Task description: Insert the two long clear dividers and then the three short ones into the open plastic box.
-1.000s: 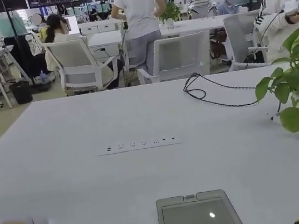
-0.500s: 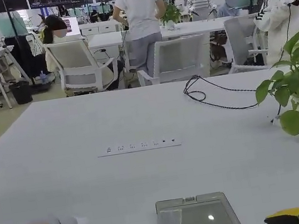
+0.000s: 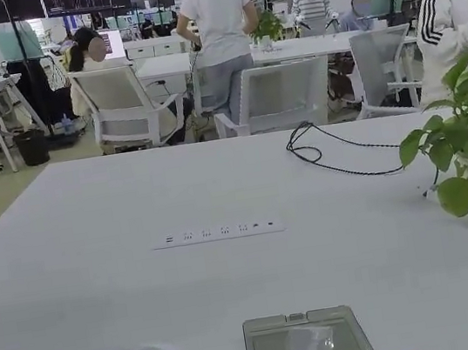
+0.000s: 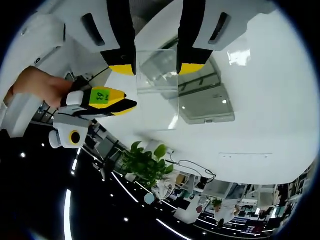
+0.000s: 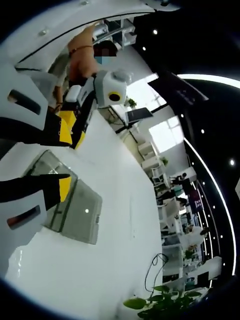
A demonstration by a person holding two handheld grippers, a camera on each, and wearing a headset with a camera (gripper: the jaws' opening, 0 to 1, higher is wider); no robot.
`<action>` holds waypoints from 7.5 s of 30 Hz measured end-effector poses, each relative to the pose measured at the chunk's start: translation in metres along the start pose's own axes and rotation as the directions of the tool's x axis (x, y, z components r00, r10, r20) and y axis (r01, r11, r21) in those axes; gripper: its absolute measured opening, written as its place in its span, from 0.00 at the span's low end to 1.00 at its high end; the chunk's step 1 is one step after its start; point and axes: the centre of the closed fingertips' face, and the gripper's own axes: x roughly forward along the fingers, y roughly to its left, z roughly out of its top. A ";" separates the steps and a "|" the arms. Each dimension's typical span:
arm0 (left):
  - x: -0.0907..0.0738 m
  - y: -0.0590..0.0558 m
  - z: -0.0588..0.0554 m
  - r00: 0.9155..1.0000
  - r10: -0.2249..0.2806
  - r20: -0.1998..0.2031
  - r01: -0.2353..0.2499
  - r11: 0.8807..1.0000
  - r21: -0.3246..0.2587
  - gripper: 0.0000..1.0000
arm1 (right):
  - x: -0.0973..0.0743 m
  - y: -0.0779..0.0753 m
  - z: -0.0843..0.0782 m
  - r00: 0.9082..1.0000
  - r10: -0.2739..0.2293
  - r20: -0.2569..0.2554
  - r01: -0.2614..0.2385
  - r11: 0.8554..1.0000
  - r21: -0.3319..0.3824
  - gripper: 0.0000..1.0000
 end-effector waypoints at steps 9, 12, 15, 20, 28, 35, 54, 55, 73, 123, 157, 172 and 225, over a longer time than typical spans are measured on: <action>0.005 -0.009 -0.002 1.000 -0.009 -0.003 0.009 0.998 0.062 0.30 | 0.010 0.008 -0.006 1.000 0.019 -0.016 -0.018 0.999 0.035 0.17; 0.005 -0.008 -0.003 1.000 -0.008 -0.010 0.008 0.997 0.080 0.30 | 0.011 0.006 -0.008 1.000 0.014 -0.017 -0.014 0.999 0.051 0.16; 0.004 -0.008 -0.002 1.000 -0.006 -0.009 0.007 0.997 0.083 0.30 | 0.011 0.007 -0.010 1.000 0.013 -0.022 -0.011 0.998 0.069 0.13; 0.004 -0.008 -0.002 1.000 -0.007 -0.009 0.008 0.996 0.084 0.30 | 0.012 0.007 -0.013 1.000 0.008 -0.027 -0.005 0.996 0.094 0.09; 0.005 -0.006 -0.003 1.000 -0.011 -0.007 0.012 0.996 0.087 0.26 | 0.013 0.008 -0.009 1.000 -0.011 -0.014 0.013 0.990 0.143 0.07; 0.006 -0.011 -0.004 0.999 -0.035 -0.005 0.036 0.995 0.091 0.30 | 0.014 0.006 -0.007 1.000 -0.015 -0.019 0.018 0.988 0.153 0.07; -0.006 0.001 -0.021 0.997 -0.070 -0.038 0.078 0.966 0.245 0.56 | 0.002 -0.028 0.002 0.991 -0.116 -0.059 0.127 0.961 0.246 0.07; -0.006 0.001 -0.021 0.997 -0.072 -0.040 0.080 0.964 0.255 0.57 | 0.001 -0.030 0.002 0.990 -0.122 -0.067 0.135 0.959 0.250 0.07; -0.012 0.012 -0.040 0.989 -0.109 -0.096 0.140 0.893 0.428 0.91 | -0.001 -0.066 -0.014 0.939 -0.218 -0.267 0.298 0.902 0.312 0.07; -0.013 0.027 -0.065 0.974 -0.161 -0.157 0.215 0.875 0.434 0.96 | 0.019 -0.089 -0.077 0.814 -0.271 -0.514 0.489 0.796 0.357 0.07; -0.012 0.028 -0.065 0.974 -0.165 -0.152 0.215 0.880 0.423 0.95 | 0.023 -0.088 -0.078 0.802 -0.273 -0.531 0.493 0.804 0.332 0.07; -0.012 0.030 -0.064 0.975 -0.160 -0.156 0.212 0.879 0.428 0.97 | 0.031 -0.082 -0.076 0.808 -0.274 -0.523 0.462 0.845 0.271 0.08; -0.026 0.030 -0.059 0.991 -0.059 -0.120 0.103 0.910 0.402 0.94 | 0.030 -0.079 -0.066 0.922 -0.148 -0.357 0.246 0.937 0.247 0.23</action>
